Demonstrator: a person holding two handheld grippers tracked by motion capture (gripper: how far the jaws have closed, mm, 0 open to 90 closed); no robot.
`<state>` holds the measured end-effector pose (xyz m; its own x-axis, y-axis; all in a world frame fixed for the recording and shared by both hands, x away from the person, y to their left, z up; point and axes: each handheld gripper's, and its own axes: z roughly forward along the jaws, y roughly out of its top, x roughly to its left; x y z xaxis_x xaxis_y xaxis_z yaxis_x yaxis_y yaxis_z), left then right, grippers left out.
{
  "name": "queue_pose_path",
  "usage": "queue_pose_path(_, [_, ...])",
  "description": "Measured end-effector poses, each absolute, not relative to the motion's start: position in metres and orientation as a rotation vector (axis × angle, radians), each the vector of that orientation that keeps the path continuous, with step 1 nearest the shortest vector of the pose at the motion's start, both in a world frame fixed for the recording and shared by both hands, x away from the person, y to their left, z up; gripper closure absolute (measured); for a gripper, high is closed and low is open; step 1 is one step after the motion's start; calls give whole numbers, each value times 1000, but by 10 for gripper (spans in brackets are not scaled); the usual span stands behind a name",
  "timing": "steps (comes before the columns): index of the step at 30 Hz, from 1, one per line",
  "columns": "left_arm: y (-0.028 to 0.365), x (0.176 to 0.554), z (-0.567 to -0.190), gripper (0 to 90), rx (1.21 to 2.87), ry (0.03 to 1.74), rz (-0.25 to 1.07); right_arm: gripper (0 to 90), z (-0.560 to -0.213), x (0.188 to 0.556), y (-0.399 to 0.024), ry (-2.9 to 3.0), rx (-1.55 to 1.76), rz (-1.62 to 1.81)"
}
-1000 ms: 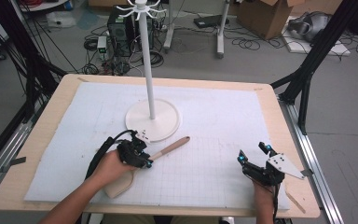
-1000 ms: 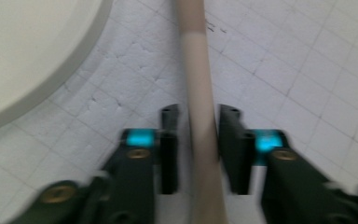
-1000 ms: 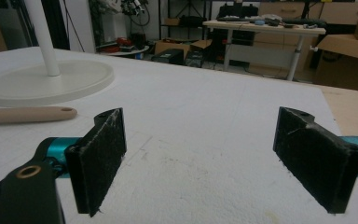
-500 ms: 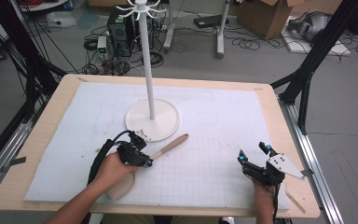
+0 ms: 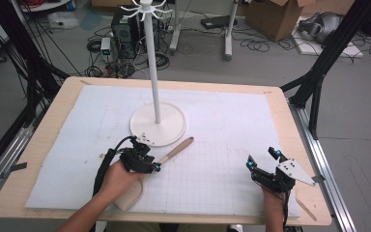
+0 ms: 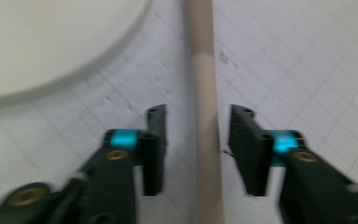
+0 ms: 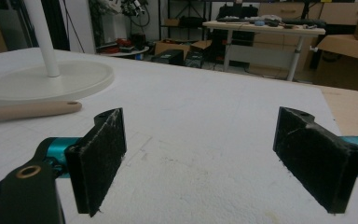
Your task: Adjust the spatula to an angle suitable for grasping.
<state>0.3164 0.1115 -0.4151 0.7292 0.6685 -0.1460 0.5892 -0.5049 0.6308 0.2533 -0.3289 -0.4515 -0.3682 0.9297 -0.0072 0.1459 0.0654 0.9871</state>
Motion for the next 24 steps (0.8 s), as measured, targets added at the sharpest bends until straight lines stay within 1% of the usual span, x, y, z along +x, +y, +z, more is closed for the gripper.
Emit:
queue_pose_path(1, [123,316,-410,455,2179,884,152,162,-452,253,-329,1622,1095,1373])
queue_pose_path(2, [123,316,-410,435,2179,884,152,162,-452,253,-329,1624,1095,1372])
queue_pose_path(3, [137,315,-406,400,2088,845,152,162,-452,254,-329,1624,1095,1372])
queue_pose_path(4, [145,315,-405,369,2042,827,150,162,-452,253,-328,1629,1102,1372])
queue_pose_path(5, [145,315,-405,383,2042,827,150,162,-452,253,-328,1629,1102,1372])
queue_pose_path(7, [159,313,-403,388,1954,800,141,162,-451,254,-328,1631,1095,1365])
queue_pose_path(8, [171,311,-401,378,1908,768,163,162,-451,254,-328,1641,1099,1361])
queue_pose_path(9, [186,307,-400,352,1820,716,237,162,-451,255,-327,1643,1098,1356])
queue_pose_path(10, [186,307,-400,333,1820,716,237,162,-451,255,-327,1646,1095,1357])
queue_pose_path(11, [194,304,-399,333,1778,696,276,162,-451,255,-327,1646,1095,1357])
queue_pose_path(12, [201,303,-399,240,1730,692,308,162,-451,257,-326,1663,1101,1342])
queue_pose_path(13, [206,302,-399,240,1684,692,333,162,-451,257,-326,1663,1101,1342])
queue_pose_path(14, [213,301,-400,152,1643,683,366,162,-451,258,-325,1680,1102,1330])
queue_pose_path(17, [227,297,-400,143,1585,673,456,161,-451,259,-325,1686,1110,1323])
queue_pose_path(21, [233,296,-399,143,1622,734,484,162,-451,259,-324,1691,1104,1308])
queue_pose_path(23, [237,296,-401,148,1587,745,482,162,-451,259,-324,1693,1110,1305])
queue_pose_path(24, [240,295,-402,169,1564,742,480,162,-451,259,-324,1692,1108,1303])
